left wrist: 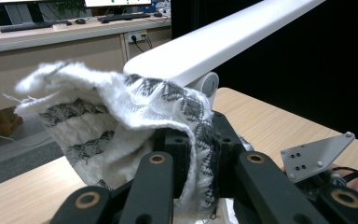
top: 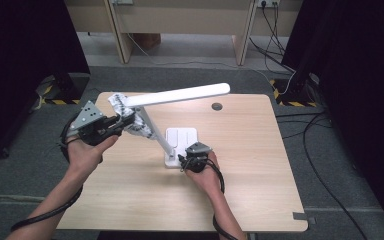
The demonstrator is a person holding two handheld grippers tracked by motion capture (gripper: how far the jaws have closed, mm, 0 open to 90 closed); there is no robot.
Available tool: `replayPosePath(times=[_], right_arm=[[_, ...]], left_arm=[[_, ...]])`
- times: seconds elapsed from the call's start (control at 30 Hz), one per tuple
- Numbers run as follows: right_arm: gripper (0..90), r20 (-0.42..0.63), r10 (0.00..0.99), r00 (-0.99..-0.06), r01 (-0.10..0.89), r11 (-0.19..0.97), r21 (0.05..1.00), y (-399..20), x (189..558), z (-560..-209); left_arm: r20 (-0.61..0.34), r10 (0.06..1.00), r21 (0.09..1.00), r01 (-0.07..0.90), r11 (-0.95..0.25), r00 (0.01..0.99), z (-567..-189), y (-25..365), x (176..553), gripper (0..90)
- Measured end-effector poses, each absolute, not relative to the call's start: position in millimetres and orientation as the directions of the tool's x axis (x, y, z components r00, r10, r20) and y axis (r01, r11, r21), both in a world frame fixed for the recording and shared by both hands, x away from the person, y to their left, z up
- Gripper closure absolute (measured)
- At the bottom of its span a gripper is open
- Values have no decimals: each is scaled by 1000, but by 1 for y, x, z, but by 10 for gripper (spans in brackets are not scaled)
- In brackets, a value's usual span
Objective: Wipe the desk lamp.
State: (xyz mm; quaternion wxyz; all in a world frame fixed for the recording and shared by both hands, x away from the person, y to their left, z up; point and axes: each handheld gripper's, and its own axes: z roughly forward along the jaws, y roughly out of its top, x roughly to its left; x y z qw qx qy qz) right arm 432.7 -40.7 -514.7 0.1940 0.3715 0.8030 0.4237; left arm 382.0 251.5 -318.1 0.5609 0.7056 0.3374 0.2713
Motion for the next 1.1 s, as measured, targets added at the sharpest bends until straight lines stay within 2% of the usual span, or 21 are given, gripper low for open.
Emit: replayPosePath(times=[0.57,1.1], right_arm=[[601,2,761,-649,431,366,825,-41,433,-515],[601,0,761,-649,429,366,826,-41,433,-515]], left_arm=[[5,767,977,160,-140,642,-322,251,384,800],[-8,761,968,196,-157,649,-342,241,387,796]])
